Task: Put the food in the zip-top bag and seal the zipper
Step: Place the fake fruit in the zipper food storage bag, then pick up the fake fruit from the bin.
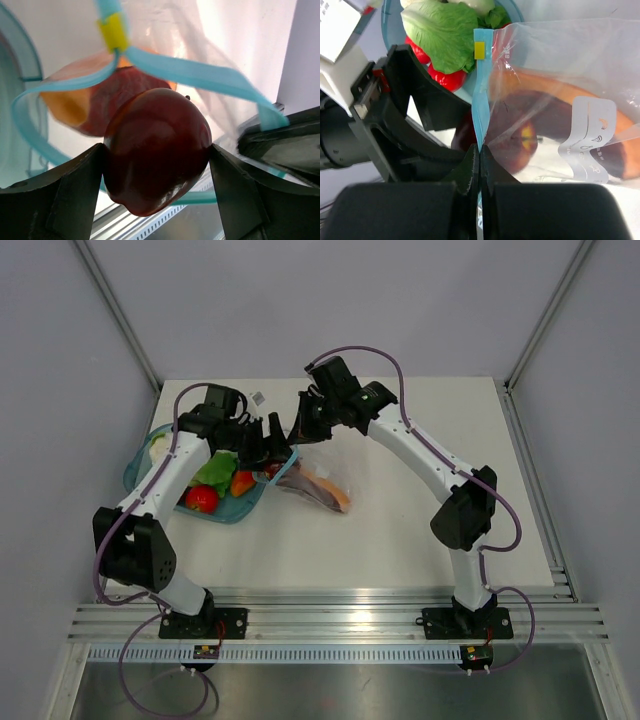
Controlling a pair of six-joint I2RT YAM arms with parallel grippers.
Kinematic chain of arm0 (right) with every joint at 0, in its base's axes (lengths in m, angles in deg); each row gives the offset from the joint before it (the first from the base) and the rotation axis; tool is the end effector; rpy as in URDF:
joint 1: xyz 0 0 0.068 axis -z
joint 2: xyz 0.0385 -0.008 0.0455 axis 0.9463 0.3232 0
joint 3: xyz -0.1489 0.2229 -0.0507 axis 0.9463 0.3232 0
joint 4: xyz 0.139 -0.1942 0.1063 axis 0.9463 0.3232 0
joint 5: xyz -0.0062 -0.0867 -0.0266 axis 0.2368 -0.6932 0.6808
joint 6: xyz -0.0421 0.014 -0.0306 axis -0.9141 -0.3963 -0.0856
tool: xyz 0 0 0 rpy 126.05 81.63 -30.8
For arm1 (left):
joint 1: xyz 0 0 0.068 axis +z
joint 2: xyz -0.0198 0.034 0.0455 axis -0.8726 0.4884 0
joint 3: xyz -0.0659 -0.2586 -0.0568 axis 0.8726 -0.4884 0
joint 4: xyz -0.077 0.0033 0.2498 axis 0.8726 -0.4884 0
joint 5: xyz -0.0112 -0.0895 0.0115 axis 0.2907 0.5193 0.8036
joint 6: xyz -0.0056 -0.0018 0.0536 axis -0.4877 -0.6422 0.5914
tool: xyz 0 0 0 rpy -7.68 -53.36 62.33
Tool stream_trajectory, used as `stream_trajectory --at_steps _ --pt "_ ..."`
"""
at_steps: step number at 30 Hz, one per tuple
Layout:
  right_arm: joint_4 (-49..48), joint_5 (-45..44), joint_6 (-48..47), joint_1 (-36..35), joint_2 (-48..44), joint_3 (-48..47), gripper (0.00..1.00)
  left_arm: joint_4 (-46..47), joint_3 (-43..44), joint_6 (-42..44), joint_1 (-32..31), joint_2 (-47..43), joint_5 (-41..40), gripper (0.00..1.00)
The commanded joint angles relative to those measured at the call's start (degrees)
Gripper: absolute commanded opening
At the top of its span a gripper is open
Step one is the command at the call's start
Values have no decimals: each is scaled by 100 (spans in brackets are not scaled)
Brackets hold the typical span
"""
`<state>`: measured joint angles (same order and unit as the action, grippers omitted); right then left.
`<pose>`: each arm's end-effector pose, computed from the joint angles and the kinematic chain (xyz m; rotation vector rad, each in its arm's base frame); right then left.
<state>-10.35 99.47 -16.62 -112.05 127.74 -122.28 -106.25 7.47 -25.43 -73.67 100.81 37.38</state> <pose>0.3385 0.3062 0.3608 -0.2403 2.4827 0.9690 0.3100 -0.0898 0.3108 -0.0441 2.6080 -0.9356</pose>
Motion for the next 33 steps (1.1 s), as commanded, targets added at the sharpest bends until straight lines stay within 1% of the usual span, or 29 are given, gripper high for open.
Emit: stream_trajectory --at_steps 1,2,4,8,10,13,14,19,21,22,23,24,25,26,27,28,31,32,33 --pt "-228 148 -14 -84 -170 -147 0 429 317 -135 -221 91 454 89" --pt "-228 139 -14 -93 -179 -121 0 298 492 -39 -299 179 411 94" --pt "-220 104 -6 -93 -223 -69 0 79 607 67 -318 206 332 98" --pt "-246 25 3 -93 -302 37 0 -370 818 531 -292 22 -106 98" --pt "-246 8 3 -93 -319 64 0 -642 915 673 -256 -31 -178 98" --pt "-237 -36 -23 -93 -363 99 0 -792 863 762 -55 -277 -397 85" --pt "-237 -45 -23 -93 -372 125 0 -810 819 788 103 -338 -441 78" --pt "-290 -63 -23 -93 -442 239 0 -925 591 832 657 -734 -792 59" --pt "-290 -54 -23 -93 -460 266 0 -925 424 718 877 -787 -1117 54" --pt "-299 -63 -41 -93 -460 283 0 -968 380 631 930 -813 -1362 47" --pt "-299 -54 -32 -93 -469 283 0 -995 283 534 983 -831 -1599 45" --pt "-307 -54 -49 -93 -486 301 0 -1021 239 307 1096 -822 -2089 46" --pt "-308 -54 -58 -93 -504 327 0 -1161 195 131 1149 -822 -2425 50" --pt "-308 -63 -67 -93 -521 336 0 -1205 116 -19 1246 -761 -2907 52" --pt "-334 -54 -76 -93 -530 354 0 -1206 72 -47 1255 -752 -3068 54" --pt "-351 -54 -67 -93 -574 423 0 -1136 2 -56 1264 -735 -3322 60" --pt "-387 -28 -76 -93 -627 485 0 -1065 -218 -99 1264 -586 -3728 67" --pt "-387 -28 -85 -93 -627 494 0 -1057 -262 -169 1264 -498 -3929 72" --pt "-387 -36 -85 -93 -636 494 0 -1039 -384 -187 1264 -454 -4027 74"
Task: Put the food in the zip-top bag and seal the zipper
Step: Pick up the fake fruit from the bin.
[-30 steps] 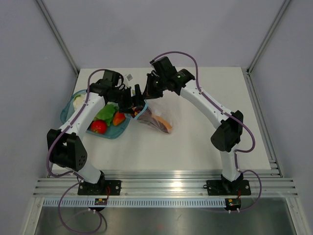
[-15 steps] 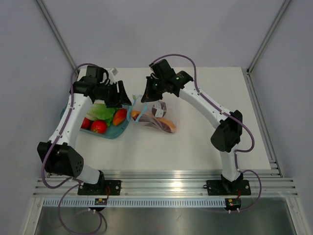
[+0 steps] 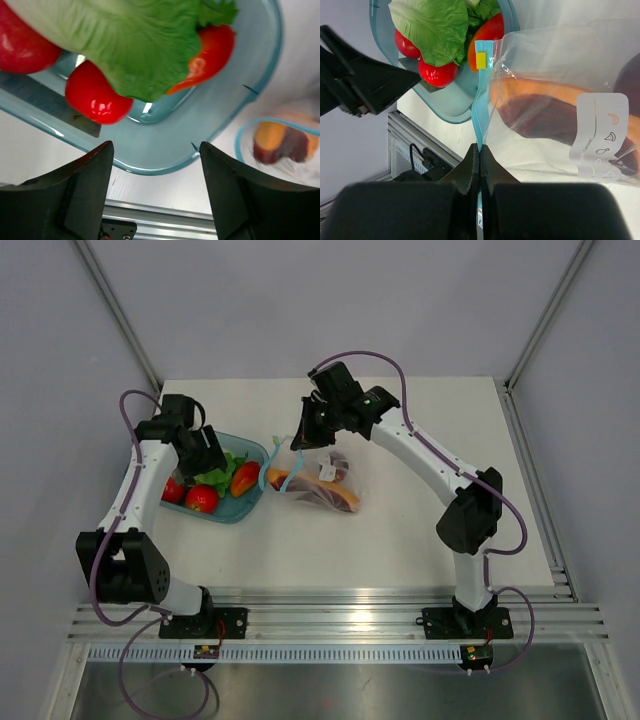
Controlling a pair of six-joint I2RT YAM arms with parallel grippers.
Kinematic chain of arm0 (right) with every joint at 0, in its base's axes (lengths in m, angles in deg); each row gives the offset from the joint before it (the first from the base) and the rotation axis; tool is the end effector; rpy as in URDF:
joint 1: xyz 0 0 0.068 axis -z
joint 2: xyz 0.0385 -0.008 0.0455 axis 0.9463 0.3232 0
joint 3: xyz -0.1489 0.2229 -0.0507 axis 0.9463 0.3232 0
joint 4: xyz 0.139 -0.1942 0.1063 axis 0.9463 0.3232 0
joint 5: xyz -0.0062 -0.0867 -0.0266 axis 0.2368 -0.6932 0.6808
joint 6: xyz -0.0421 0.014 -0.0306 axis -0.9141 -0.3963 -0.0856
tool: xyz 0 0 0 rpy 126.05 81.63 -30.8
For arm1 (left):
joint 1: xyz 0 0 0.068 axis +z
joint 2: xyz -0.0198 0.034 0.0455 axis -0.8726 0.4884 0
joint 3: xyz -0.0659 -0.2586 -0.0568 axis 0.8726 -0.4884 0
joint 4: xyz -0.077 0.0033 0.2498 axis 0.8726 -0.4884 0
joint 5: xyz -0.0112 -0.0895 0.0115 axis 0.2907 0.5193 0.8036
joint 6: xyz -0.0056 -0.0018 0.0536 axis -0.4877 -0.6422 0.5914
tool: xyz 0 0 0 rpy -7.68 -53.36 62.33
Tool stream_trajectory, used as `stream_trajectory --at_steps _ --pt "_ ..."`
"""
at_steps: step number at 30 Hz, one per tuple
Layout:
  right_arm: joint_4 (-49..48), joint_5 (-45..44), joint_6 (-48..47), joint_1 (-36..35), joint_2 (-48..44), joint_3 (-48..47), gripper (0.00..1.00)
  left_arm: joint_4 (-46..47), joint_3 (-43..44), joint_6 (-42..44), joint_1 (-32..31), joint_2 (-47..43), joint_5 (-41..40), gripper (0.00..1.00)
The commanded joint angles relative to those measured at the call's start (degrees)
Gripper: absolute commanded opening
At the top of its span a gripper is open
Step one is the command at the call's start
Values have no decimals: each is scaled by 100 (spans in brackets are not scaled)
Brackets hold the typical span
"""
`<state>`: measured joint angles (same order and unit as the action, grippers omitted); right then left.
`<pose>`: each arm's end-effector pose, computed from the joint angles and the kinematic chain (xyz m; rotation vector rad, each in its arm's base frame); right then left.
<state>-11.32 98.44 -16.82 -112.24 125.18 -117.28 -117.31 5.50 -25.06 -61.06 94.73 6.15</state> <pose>0.3311 0.3009 0.3535 -0.2357 2.5046 0.9356 0.2836 -0.0013 0.3155 -0.5543 2.6202 -0.1294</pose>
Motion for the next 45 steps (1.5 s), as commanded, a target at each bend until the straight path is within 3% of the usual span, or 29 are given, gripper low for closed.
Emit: stream_trajectory --at_steps 1,5,9,14,20,22,26,29,33,40,45 --pt "-290 75 -65 -73 -406 20 0 119 -232 -225 12 181 -965 77" --pt "-343 66 -83 -65 -468 108 0 260 -426 -59 12 417 -1413 99" --pt "-317 66 -118 -65 -494 117 0 478 -619 -119 12 743 -1704 99" --pt "-299 101 -126 -73 -468 108 0 779 -857 3 12 1041 -1800 93" --pt "-220 101 -153 -73 -389 3 0 1016 -1015 92 12 1393 -1573 94" --pt "-176 75 -171 -73 -345 -76 0 1078 -1068 48 12 1411 -1511 90" --pt "-106 57 -197 -73 -284 -147 0 999 -998 74 12 1341 -1528 70" --pt "-18 40 -223 -73 -213 -278 0 718 -778 144 12 1131 -1528 62" --pt "26 40 -250 -65 -117 -427 0 183 -418 250 12 683 -1529 60" --pt "70 110 -241 -73 33 -621 0 -240 40 399 12 155 -861 59" --pt "35 145 -197 -65 42 -587 0 -75 233 513 12 -117 297 58"
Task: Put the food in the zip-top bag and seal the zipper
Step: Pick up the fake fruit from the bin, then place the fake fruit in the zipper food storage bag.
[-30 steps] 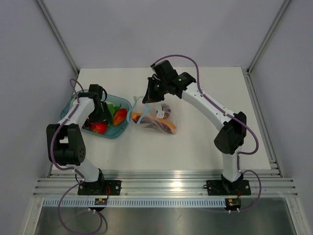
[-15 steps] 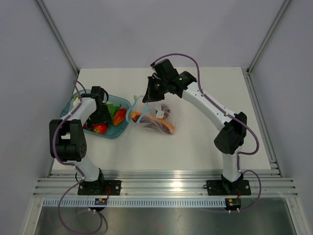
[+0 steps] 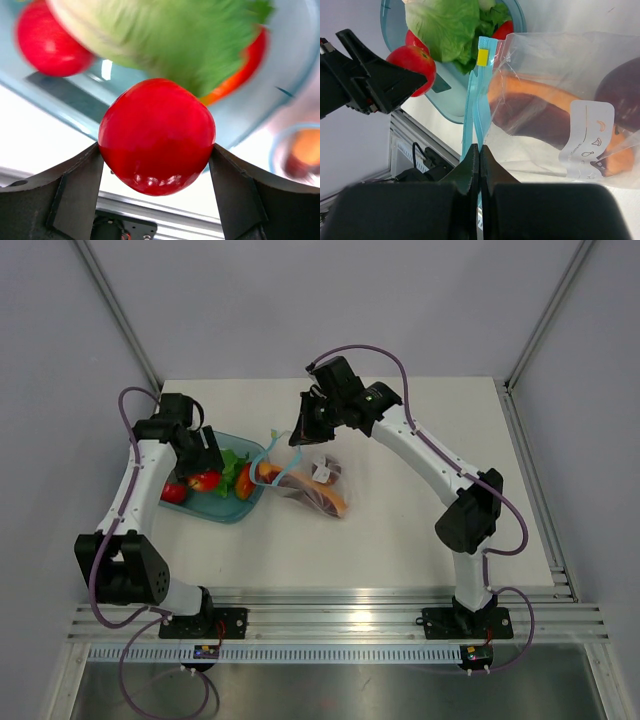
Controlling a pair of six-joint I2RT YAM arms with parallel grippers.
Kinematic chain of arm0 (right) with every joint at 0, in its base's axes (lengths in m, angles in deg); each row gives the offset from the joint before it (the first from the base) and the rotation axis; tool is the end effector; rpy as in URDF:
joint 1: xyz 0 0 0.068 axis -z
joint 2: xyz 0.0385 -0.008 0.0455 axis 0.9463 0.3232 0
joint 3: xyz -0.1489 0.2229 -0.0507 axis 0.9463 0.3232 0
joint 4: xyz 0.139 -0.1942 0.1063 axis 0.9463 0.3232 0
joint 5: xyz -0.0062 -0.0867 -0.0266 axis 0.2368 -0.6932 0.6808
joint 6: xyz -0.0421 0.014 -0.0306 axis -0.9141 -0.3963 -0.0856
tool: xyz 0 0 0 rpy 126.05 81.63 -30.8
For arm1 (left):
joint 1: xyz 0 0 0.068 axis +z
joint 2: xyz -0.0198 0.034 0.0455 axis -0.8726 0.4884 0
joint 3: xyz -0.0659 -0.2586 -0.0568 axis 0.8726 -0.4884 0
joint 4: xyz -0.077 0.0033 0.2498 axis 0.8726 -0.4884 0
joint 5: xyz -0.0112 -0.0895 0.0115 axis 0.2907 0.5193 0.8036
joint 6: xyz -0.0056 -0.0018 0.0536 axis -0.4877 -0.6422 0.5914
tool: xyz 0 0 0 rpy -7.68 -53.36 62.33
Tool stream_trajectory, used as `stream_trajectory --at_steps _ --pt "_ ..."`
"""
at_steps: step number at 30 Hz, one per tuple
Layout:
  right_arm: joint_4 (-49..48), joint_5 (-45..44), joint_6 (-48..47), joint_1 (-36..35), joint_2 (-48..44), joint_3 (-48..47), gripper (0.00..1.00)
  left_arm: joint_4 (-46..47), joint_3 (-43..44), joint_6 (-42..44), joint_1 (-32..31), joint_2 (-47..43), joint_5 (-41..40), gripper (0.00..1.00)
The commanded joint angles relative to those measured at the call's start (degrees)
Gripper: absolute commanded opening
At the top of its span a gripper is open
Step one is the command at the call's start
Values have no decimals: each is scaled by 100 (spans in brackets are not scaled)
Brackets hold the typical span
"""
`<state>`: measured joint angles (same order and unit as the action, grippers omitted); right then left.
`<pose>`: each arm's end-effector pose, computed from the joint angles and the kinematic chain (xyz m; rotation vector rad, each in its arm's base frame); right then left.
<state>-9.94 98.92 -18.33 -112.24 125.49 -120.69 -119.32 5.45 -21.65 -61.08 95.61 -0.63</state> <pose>0.3302 0.3005 0.3683 -0.2755 2.4660 0.9501 0.2830 0.0028 0.3098 -0.5142 2.6583 0.0590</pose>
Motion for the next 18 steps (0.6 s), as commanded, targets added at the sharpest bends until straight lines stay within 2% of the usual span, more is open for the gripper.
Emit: stream_trajectory --at_steps 1,2,4,9,18 --pt "-112 97 -46 -73 2 -237 0 215 211 251 14 -249 1282 58" --pt "-120 106 -37 -73 -15 -228 0 329 168 269 5 -310 1816 58" --pt "-138 97 -29 -73 -33 -184 0 514 97 252 -3 -381 2136 58" --pt "-244 80 42 -73 -138 -17 0 409 97 269 -12 -328 2085 58" --pt "-305 88 112 -91 -200 89 0 619 360 269 -214 -320 2945 53"
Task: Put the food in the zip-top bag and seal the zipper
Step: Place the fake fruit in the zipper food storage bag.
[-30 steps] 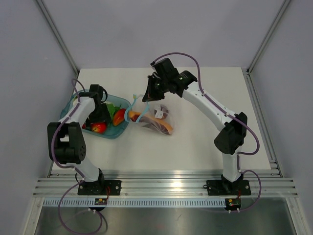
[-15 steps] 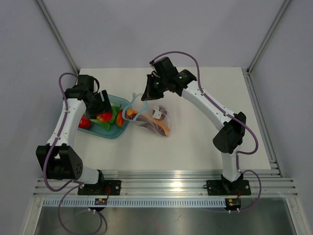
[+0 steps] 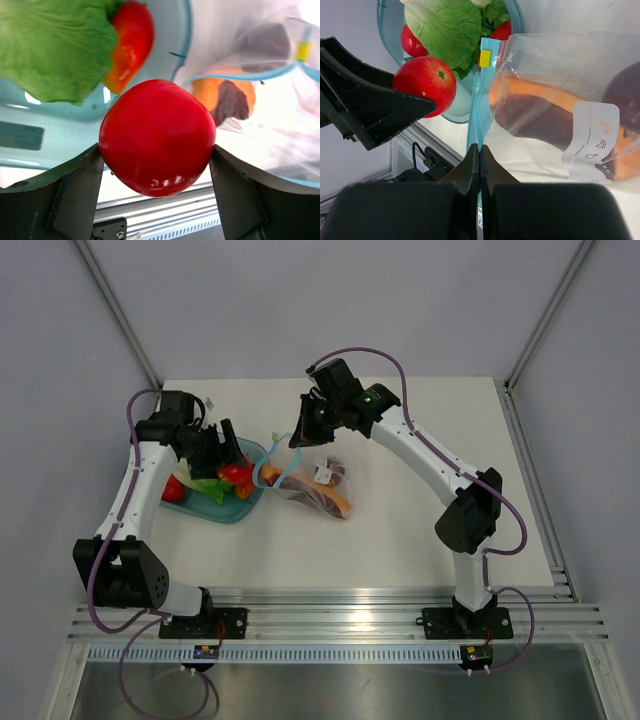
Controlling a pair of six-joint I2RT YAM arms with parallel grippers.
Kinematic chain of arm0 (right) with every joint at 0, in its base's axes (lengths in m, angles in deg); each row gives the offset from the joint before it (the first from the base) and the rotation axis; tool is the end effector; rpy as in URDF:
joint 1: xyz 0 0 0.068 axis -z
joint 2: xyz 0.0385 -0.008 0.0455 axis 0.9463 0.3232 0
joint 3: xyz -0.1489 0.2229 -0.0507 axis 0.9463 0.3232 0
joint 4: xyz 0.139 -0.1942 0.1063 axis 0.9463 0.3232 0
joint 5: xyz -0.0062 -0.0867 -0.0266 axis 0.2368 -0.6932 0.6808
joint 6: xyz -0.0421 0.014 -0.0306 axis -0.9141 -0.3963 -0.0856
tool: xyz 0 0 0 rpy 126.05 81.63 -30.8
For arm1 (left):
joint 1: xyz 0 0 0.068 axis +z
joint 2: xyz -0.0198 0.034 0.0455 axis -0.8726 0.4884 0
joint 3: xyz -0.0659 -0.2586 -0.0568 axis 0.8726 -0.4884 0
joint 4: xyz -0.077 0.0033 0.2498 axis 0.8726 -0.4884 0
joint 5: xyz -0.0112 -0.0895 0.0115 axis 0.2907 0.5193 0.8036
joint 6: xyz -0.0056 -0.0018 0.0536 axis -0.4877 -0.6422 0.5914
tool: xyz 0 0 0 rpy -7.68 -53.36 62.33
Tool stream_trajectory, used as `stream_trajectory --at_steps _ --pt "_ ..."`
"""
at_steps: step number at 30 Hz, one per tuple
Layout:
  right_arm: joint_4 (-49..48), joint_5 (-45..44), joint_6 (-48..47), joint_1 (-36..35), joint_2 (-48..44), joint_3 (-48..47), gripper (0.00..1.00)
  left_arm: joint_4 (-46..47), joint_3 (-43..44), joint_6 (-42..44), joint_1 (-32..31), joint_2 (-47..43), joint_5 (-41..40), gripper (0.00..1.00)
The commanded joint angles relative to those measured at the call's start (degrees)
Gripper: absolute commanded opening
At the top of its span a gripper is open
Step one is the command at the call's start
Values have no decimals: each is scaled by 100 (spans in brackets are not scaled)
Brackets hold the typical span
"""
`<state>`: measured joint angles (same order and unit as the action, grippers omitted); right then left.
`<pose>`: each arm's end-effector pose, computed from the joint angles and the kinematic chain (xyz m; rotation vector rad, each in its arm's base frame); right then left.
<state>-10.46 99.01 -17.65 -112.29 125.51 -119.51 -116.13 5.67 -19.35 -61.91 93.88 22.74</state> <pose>0.3307 0.3015 0.3624 -0.2620 2.4829 0.9507 0.2818 -0.0157 0.3226 -0.2997 2.6317 -0.4908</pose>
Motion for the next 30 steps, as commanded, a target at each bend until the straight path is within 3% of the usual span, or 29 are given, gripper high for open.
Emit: stream_trajectory --at_steps 1,13,15,17,19,27,30 --pt "-244 80 44 -87 -202 -29 0 309 382 -4 -227 -138 740 53" --pt "-297 27 115 -166 -220 -29 0 845 418 -592 -1291 354 926 55" --pt "-297 10 115 -183 -237 -20 0 977 435 -646 -1475 476 952 65" --pt "-288 -43 132 -183 -272 6 0 873 576 -637 -1564 565 900 86" --pt "-314 -78 132 -175 -298 50 0 767 663 -593 -1582 591 900 99" --pt "-367 -131 150 -183 -413 226 0 11 1173 4 -1538 267 540 98" --pt "-367 -131 132 -174 -431 226 0 -183 1016 101 -1380 -6 417 75"
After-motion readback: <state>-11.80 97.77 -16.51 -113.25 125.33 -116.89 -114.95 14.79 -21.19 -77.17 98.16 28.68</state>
